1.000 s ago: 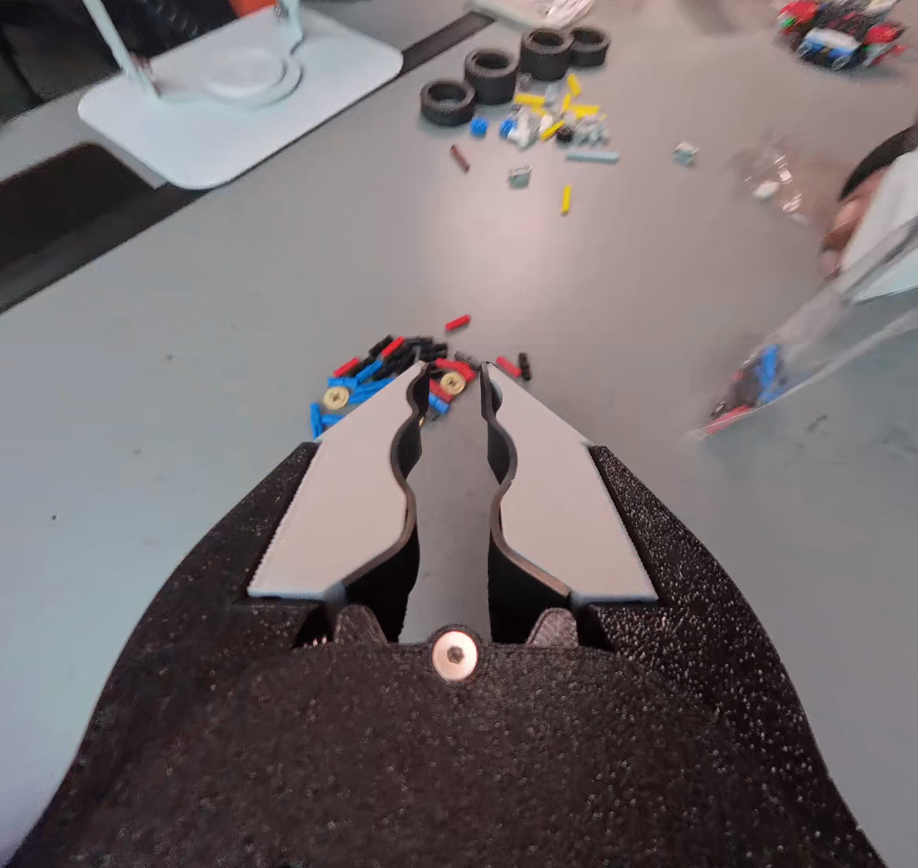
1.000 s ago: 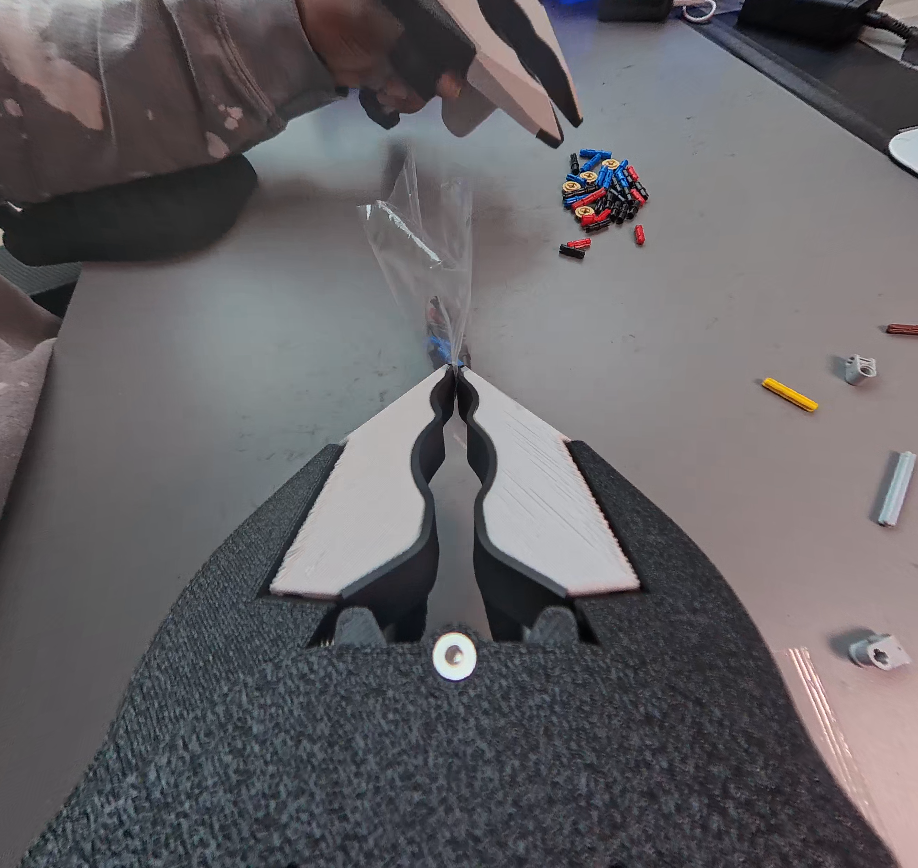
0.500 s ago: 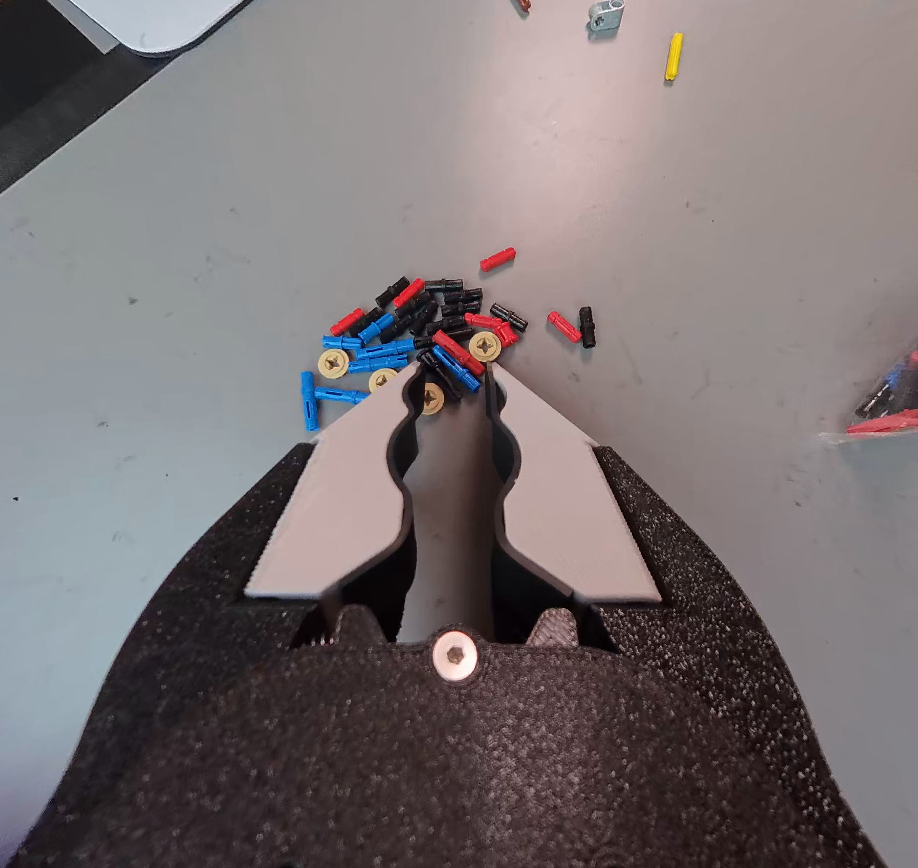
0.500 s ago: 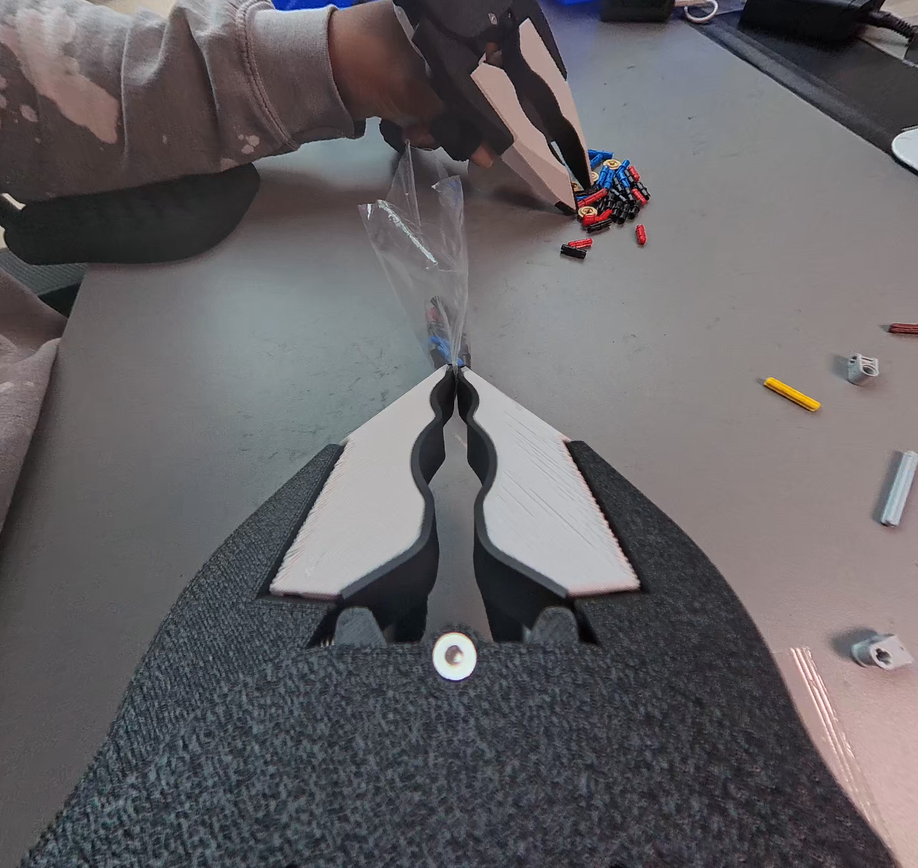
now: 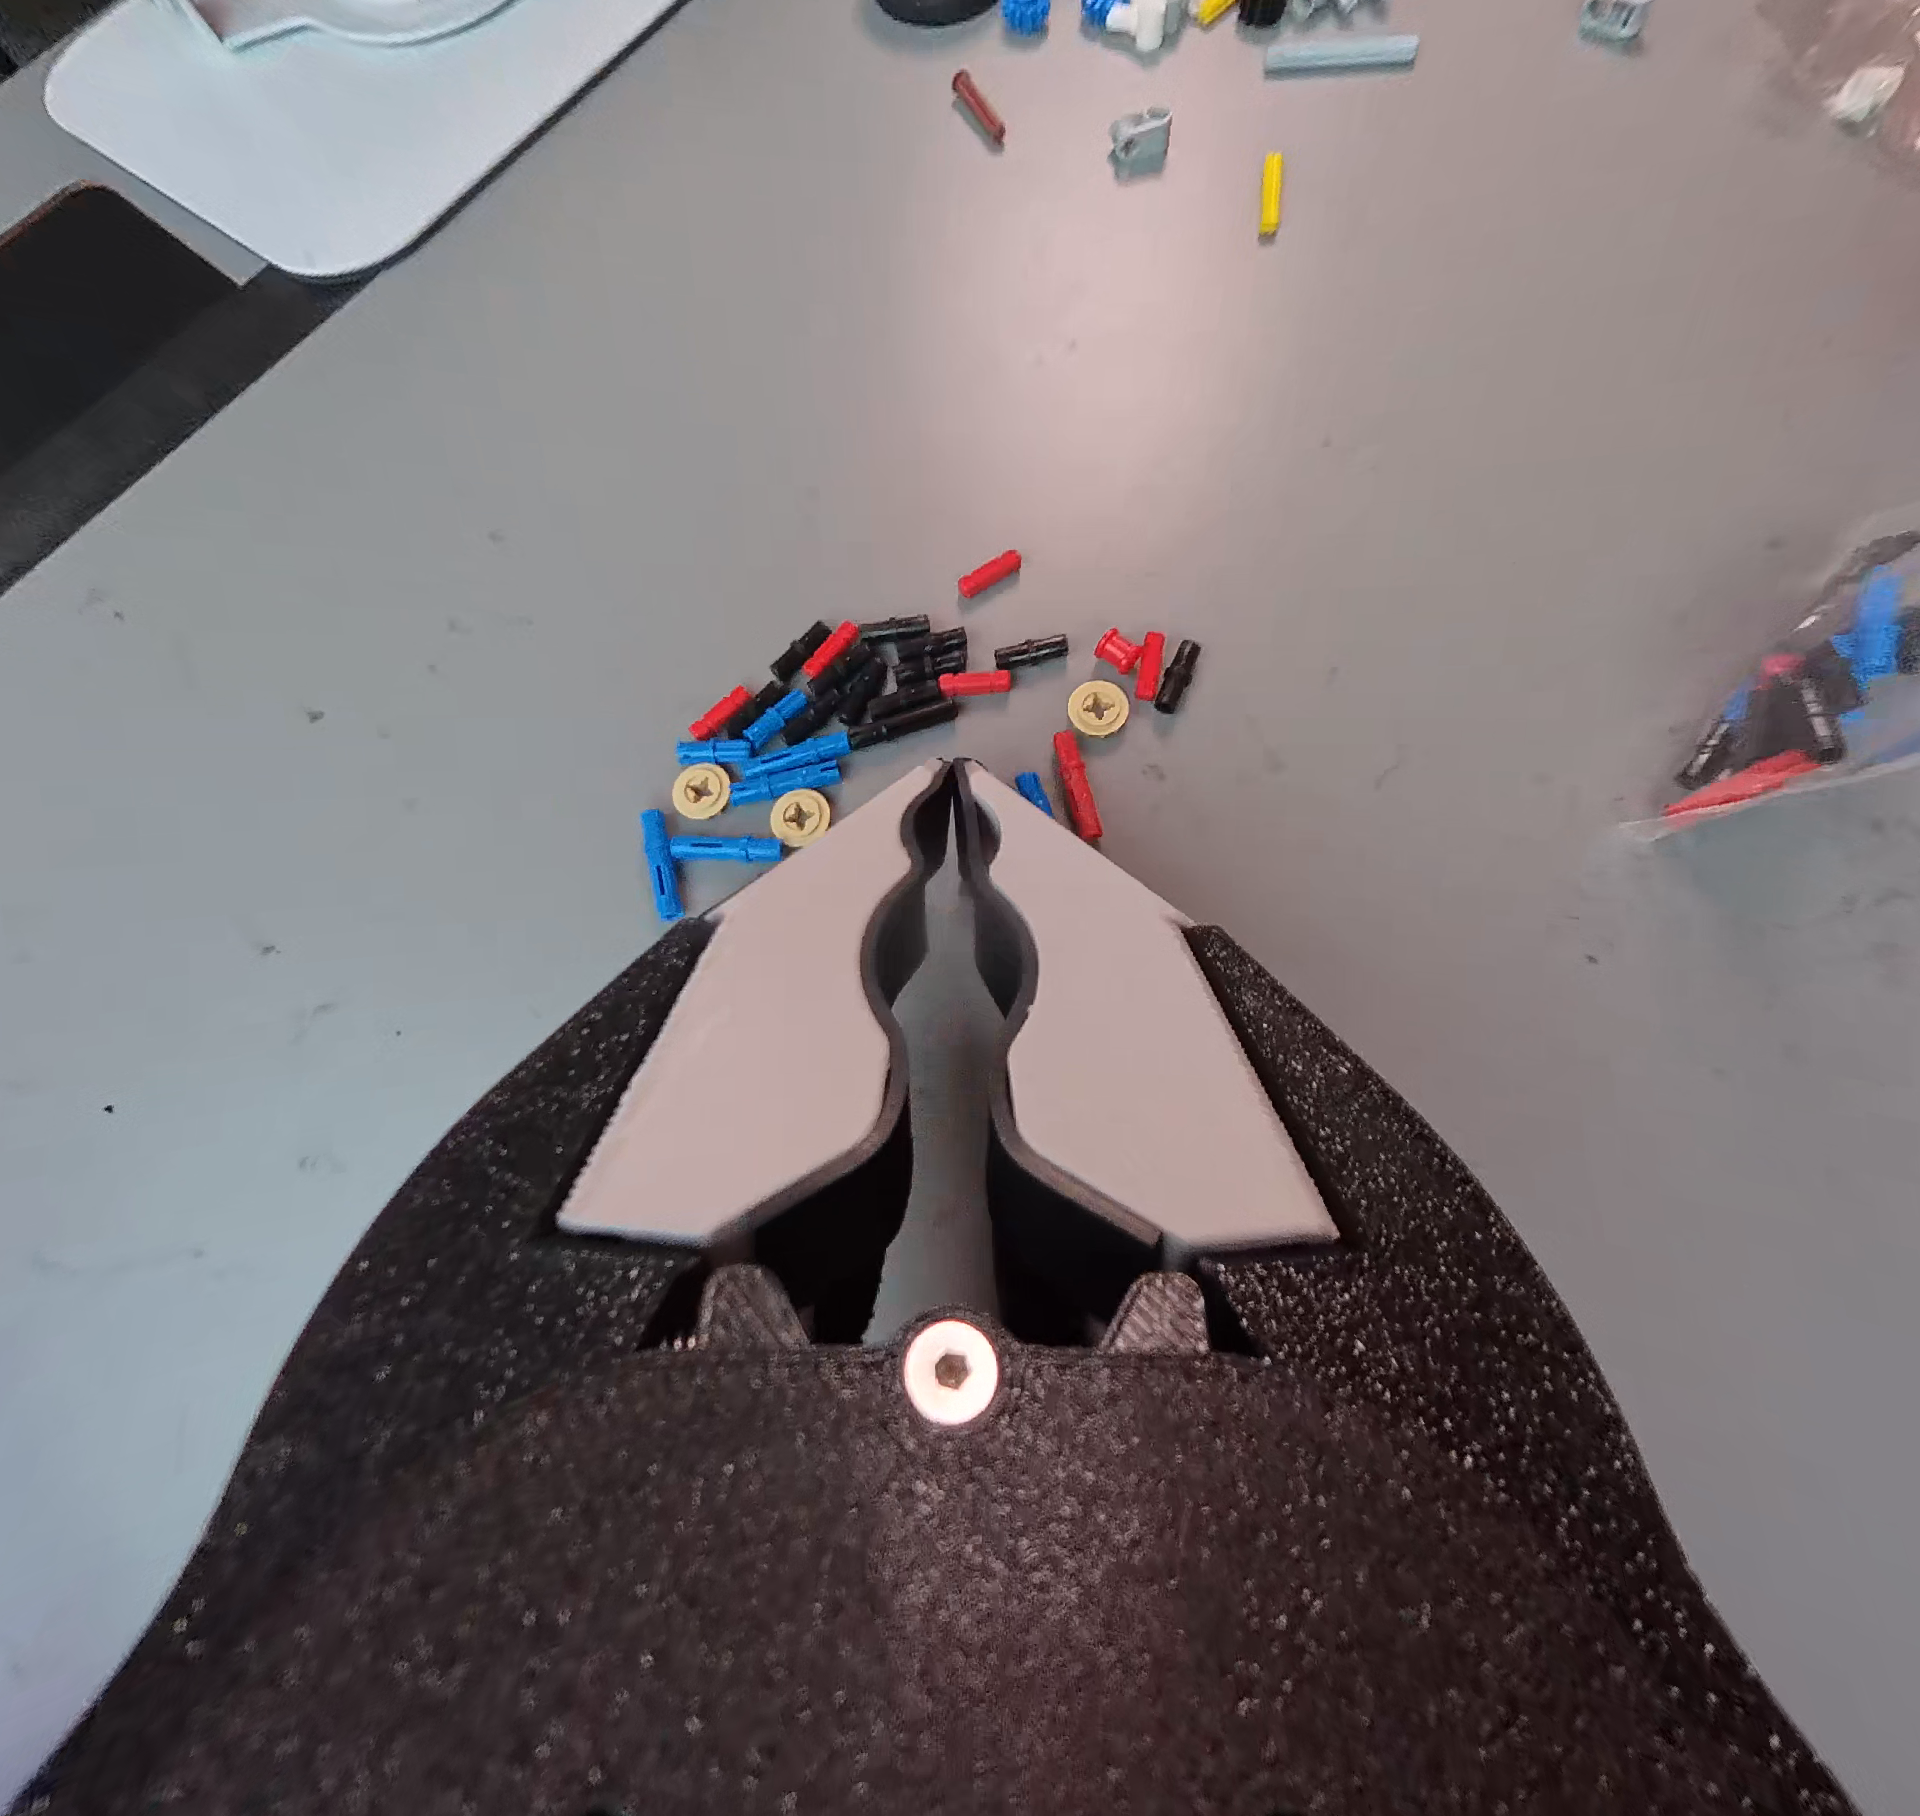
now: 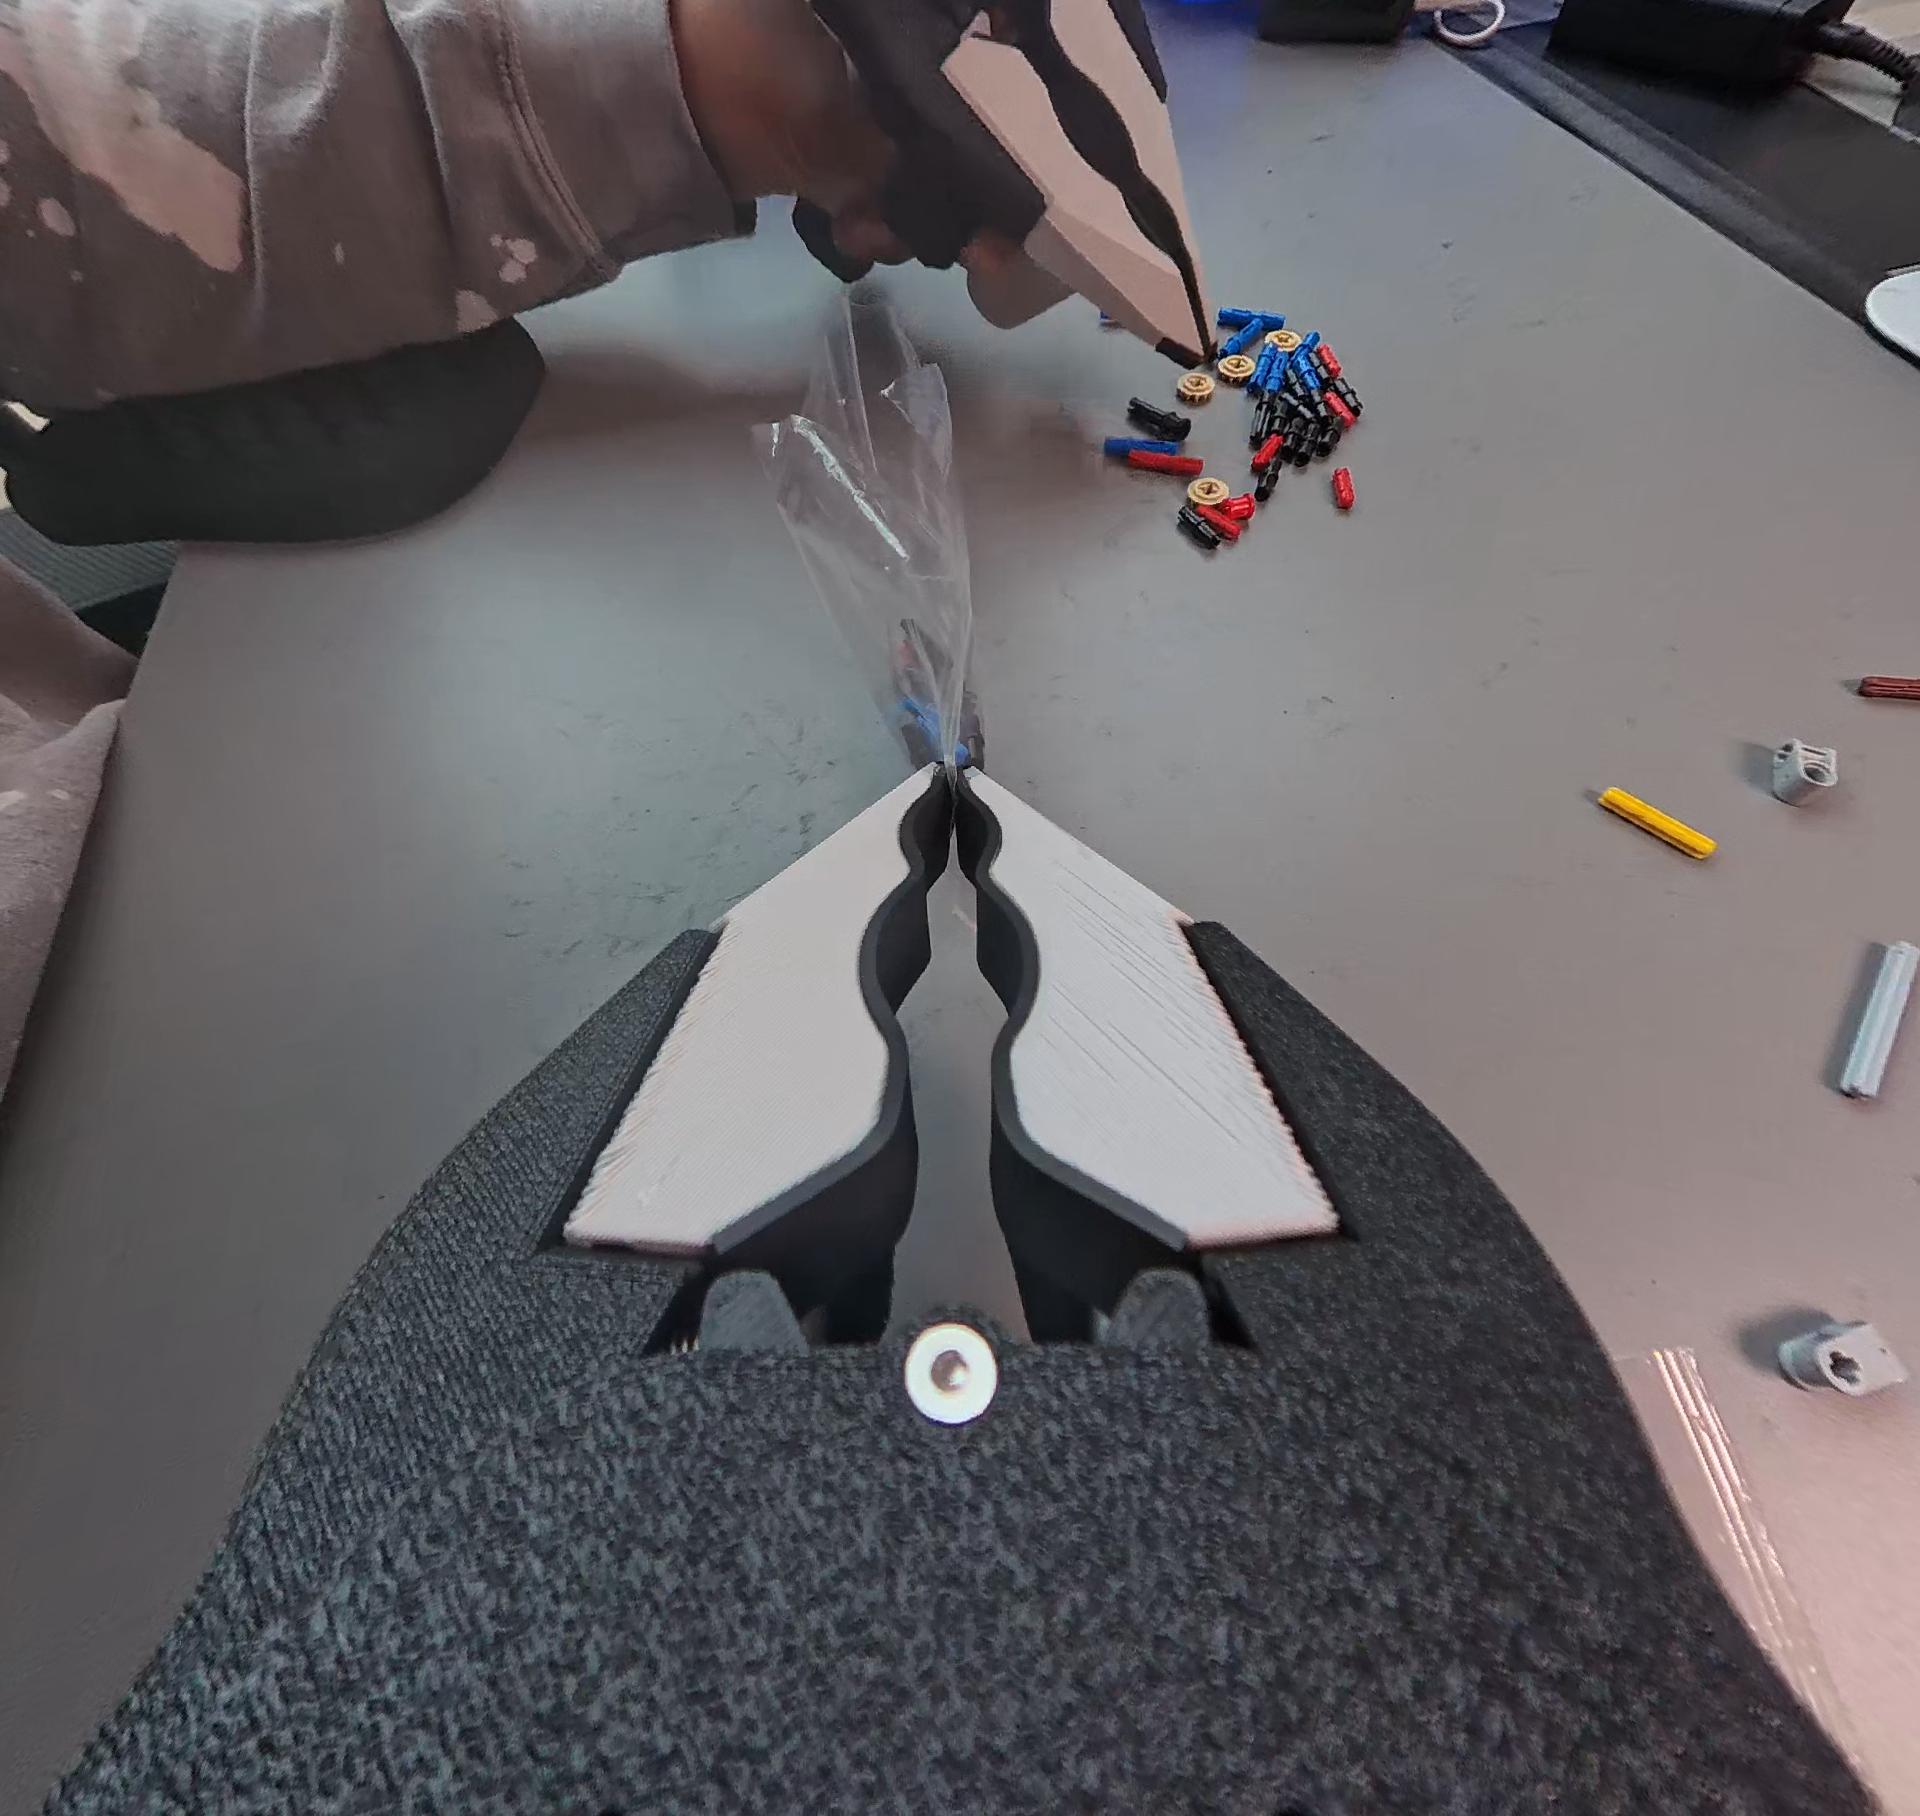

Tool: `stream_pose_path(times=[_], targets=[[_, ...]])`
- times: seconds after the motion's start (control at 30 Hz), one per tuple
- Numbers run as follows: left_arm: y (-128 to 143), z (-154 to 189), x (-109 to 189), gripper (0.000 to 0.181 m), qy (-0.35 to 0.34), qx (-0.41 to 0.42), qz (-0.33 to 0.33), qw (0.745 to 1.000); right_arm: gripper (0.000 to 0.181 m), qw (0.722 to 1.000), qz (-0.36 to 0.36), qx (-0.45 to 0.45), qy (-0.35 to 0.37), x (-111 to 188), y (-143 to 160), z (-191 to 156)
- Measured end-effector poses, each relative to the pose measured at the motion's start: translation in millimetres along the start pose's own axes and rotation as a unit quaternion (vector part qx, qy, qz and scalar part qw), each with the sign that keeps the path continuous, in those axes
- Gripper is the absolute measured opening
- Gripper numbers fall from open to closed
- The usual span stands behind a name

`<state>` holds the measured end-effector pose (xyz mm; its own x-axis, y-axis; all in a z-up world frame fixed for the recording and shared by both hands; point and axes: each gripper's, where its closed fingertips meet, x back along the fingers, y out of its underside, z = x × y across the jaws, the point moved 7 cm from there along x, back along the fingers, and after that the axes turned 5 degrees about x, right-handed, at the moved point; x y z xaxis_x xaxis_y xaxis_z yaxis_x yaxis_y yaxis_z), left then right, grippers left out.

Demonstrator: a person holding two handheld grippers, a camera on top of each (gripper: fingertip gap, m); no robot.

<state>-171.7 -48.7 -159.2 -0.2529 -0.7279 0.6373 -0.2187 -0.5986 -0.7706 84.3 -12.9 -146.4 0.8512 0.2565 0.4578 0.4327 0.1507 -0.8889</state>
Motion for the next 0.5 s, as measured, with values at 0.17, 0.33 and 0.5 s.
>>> stream_pose_path(times=[0.17,0.33,0.5], targets=[[-13.7,9.5,12.4,0.009,-0.011,-0.041,0.001,0.999,0.000,1.000,-0.002,0.000,0.000,-0.6,0.0,0.1],[4.6,15.2,7.0,0.021,0.047,-0.036,-0.057,0.997,0.000,1.000,-0.002,0.002,0.001,-0.6,0.2,-0.5],[16.3,14.8,0.0,0.013,0.046,-0.043,-0.085,0.994,0.000,1.000,-0.002,0.002,0.000,-0.6,0.2,-0.7]])
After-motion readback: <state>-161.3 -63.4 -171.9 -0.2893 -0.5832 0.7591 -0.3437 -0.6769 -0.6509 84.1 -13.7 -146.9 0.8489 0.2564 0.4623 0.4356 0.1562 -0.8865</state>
